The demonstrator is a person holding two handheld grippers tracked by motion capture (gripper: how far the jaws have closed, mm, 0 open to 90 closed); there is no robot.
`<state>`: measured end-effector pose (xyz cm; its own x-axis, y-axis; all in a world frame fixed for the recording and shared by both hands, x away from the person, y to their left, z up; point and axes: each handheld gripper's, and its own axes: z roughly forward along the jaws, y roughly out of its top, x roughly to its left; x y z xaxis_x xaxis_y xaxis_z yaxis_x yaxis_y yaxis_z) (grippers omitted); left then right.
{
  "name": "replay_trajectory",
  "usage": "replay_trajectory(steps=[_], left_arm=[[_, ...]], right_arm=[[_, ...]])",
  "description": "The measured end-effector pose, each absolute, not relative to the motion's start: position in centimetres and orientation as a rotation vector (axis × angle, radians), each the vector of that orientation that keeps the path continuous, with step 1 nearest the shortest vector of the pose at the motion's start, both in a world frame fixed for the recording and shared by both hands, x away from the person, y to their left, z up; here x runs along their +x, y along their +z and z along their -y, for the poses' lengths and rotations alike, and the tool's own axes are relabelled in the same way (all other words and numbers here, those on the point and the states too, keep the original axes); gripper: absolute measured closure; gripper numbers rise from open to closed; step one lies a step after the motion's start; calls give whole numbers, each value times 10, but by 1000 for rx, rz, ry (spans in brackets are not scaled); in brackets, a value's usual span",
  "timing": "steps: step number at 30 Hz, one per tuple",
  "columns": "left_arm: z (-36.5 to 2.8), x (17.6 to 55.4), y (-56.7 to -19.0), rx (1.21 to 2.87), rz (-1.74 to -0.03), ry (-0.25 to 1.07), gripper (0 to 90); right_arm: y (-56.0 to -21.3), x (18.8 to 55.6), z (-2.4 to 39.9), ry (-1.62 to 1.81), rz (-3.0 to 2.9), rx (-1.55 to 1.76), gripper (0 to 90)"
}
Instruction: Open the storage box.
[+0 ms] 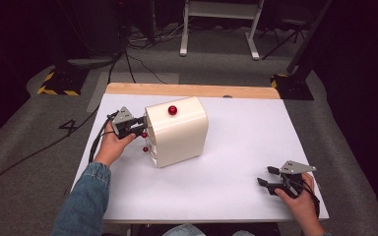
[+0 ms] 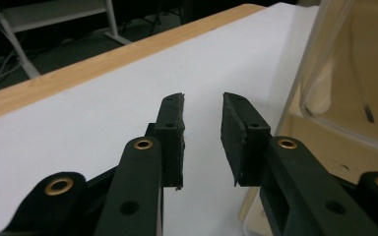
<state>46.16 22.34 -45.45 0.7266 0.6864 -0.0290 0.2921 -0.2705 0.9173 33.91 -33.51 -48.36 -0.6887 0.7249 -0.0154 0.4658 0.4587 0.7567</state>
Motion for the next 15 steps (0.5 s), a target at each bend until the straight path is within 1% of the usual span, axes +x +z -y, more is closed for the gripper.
replay_trajectory(steps=[5,7,11,15], left_arm=[[-223,437,-457,1872,-716,417,695],[-218,422,-462,1883,-682,393,690],[-212,406,-464,1889,-654,374,696],[-202,384,-466,1908,-614,336,665]], right_arm=[[-484,339,335,1078,-2377,1012,344],[-484,339,335,1076,-2378,1012,344],[-484,340,335,1078,-2379,1015,344],[-484,340,335,1079,-2379,1014,343]])
